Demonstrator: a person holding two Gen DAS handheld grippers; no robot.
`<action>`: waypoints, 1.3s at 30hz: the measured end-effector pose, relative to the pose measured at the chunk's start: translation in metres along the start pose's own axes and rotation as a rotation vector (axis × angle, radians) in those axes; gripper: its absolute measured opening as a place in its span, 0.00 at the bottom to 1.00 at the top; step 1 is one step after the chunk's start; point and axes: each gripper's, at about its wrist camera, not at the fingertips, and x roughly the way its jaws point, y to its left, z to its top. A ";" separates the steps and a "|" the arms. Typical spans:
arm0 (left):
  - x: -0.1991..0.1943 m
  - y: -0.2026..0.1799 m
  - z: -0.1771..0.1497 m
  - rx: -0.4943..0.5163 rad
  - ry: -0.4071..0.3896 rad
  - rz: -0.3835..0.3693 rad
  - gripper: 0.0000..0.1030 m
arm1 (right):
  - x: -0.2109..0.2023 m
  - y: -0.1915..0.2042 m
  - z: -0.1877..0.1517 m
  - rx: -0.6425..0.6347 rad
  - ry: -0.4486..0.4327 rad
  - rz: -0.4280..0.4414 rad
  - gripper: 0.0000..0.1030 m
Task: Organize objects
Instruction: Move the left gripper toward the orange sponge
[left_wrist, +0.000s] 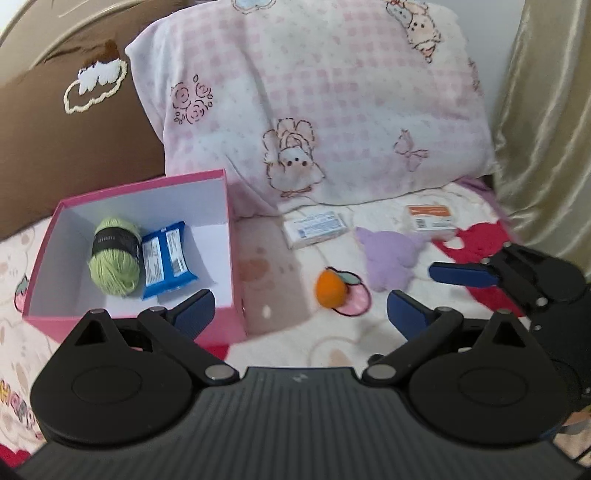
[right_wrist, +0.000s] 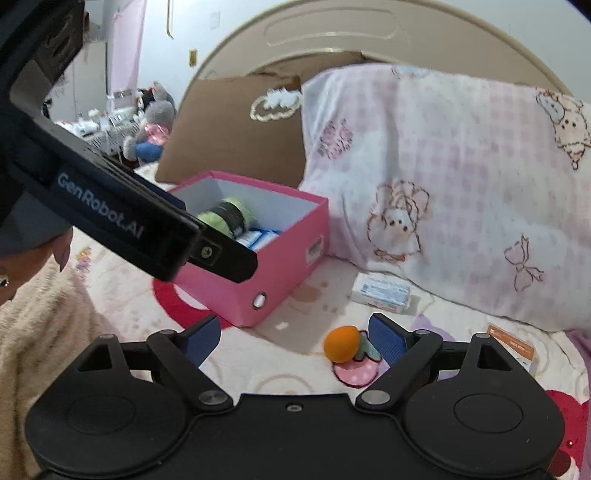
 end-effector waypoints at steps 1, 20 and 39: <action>0.005 0.001 0.002 -0.008 0.001 -0.011 0.97 | 0.004 -0.002 0.000 -0.006 0.016 -0.010 0.87; 0.102 -0.014 -0.007 -0.051 -0.005 -0.179 0.88 | 0.074 -0.035 -0.032 0.021 0.129 -0.102 0.87; 0.151 0.003 -0.040 -0.189 0.003 -0.220 0.53 | 0.116 -0.034 -0.033 0.099 0.218 -0.097 0.80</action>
